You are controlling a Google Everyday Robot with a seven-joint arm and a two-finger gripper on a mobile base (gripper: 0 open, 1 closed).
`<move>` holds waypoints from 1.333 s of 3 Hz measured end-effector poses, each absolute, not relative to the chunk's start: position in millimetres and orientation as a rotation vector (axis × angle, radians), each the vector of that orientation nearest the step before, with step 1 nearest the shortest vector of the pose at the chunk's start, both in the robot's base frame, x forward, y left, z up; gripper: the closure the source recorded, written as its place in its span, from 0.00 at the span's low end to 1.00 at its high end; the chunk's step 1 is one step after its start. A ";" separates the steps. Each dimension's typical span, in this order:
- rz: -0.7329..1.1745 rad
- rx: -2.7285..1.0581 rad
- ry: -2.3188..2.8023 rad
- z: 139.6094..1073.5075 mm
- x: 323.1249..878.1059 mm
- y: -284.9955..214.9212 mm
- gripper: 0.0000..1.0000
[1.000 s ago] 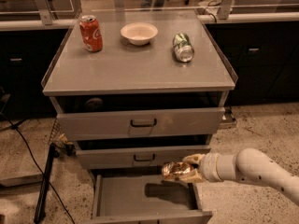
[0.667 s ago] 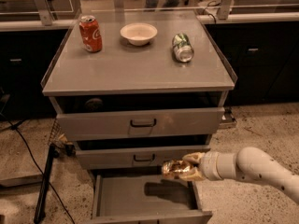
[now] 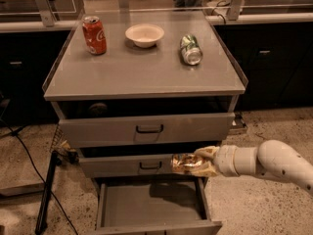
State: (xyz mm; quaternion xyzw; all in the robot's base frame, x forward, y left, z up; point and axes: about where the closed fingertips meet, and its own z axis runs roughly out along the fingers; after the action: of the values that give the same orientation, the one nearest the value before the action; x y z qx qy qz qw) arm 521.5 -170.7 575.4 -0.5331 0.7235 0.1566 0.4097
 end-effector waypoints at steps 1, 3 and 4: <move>0.370 -1.330 1.785 643.5 533.6 -173.5 1.00; 0.314 -1.326 1.704 735.6 545.5 -174.7 1.00; 0.310 -1.337 1.702 750.7 547.9 -174.3 1.00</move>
Offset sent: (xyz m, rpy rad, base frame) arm 0.0332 -0.0073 0.2599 0.0328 -0.2300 -0.0002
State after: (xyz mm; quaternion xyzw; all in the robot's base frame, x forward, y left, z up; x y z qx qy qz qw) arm 547.9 -174.3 750.7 -0.5432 0.6914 0.1260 0.4594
